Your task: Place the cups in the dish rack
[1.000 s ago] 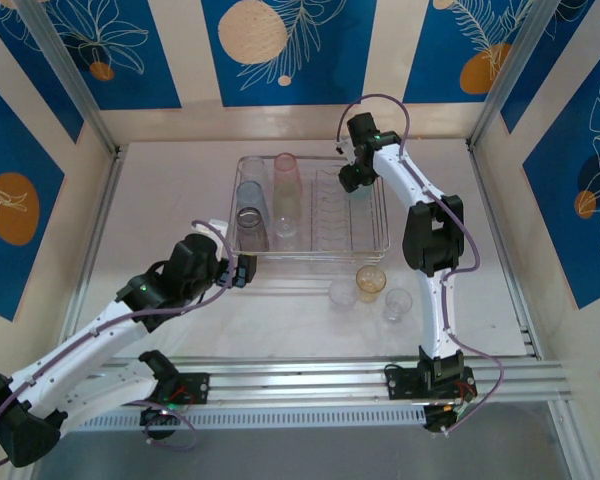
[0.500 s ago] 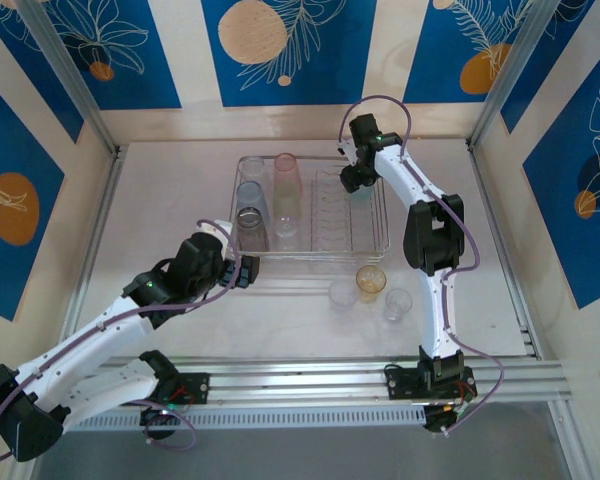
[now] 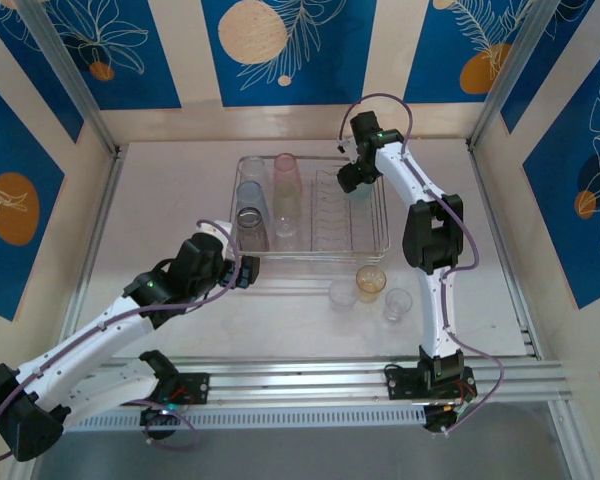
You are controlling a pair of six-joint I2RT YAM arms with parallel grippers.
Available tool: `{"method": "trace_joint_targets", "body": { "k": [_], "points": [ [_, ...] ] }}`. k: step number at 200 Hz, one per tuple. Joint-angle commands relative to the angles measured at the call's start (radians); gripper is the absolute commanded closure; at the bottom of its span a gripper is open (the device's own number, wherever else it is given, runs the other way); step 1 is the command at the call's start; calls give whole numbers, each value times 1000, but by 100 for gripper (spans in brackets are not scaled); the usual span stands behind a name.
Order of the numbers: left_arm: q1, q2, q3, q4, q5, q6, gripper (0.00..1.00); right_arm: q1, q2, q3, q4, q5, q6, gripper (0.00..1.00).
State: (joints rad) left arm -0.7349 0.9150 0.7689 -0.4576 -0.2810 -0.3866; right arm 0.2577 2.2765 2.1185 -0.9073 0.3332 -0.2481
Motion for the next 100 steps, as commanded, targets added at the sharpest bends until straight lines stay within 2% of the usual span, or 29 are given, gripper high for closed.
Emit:
{"method": "trace_joint_targets", "body": {
  "k": [1,28,61,100],
  "points": [
    [5,8,-9,5,12,-12,0,-2,26,48,-33,-58,53,20],
    [5,11,-11,6,14,-17,0,2,56,100,-79,-58,53,15],
    [5,13,-10,6,20,-20,0,9,52,114,-92,-47,70,15],
    [5,26,6,3,22,-9,0,19,-25,143,-128,-21,125,16]
  ]
}}
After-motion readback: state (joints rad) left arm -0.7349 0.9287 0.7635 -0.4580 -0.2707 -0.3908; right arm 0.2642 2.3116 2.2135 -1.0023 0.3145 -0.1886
